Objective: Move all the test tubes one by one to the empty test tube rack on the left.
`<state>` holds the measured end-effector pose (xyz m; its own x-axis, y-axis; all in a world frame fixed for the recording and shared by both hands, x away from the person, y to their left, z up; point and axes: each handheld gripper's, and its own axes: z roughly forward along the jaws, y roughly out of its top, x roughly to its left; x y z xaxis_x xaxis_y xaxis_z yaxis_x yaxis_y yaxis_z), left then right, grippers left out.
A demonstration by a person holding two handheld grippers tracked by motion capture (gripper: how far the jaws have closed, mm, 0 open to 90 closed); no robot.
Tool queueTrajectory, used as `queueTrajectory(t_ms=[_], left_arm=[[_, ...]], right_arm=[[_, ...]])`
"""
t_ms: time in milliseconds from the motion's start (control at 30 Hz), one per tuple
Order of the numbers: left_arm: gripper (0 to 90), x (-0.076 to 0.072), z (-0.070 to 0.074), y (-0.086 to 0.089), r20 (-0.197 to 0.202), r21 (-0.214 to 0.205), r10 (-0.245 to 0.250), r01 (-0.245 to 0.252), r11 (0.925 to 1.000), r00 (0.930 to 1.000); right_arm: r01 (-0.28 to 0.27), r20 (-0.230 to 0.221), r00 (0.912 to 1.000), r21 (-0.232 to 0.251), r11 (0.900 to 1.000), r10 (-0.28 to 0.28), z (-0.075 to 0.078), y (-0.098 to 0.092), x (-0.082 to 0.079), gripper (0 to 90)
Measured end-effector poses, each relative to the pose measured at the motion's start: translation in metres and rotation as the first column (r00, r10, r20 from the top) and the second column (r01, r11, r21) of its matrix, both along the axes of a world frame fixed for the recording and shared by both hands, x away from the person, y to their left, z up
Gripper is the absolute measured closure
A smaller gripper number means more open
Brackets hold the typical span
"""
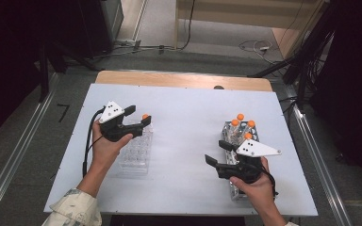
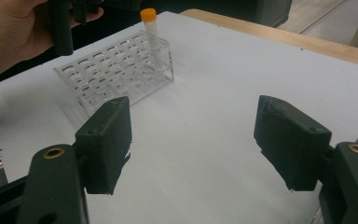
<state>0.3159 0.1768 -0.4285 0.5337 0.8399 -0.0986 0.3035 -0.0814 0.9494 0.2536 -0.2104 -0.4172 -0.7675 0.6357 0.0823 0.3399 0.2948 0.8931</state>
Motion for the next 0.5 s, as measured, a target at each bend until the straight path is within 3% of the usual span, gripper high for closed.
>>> queueTrajectory(t_ms=[200,500], left_arm=[[18.8,-0.005,0.002,0.005,-0.01,-0.012,0.025,-0.025,0.9996,0.9996],[18.0,-0.01,-0.003,0.012,-0.039,-0.014,0.038,-0.038,0.9992,0.9985]], right_arm=[[0.017,0.0,0.9998,0.0,0.9998,-0.017,0.0,-0.005,0.0,26.3],[0.039,0.009,0.9992,0.004,0.9992,-0.039,0.001,-0.015,-0.002,26.3]])
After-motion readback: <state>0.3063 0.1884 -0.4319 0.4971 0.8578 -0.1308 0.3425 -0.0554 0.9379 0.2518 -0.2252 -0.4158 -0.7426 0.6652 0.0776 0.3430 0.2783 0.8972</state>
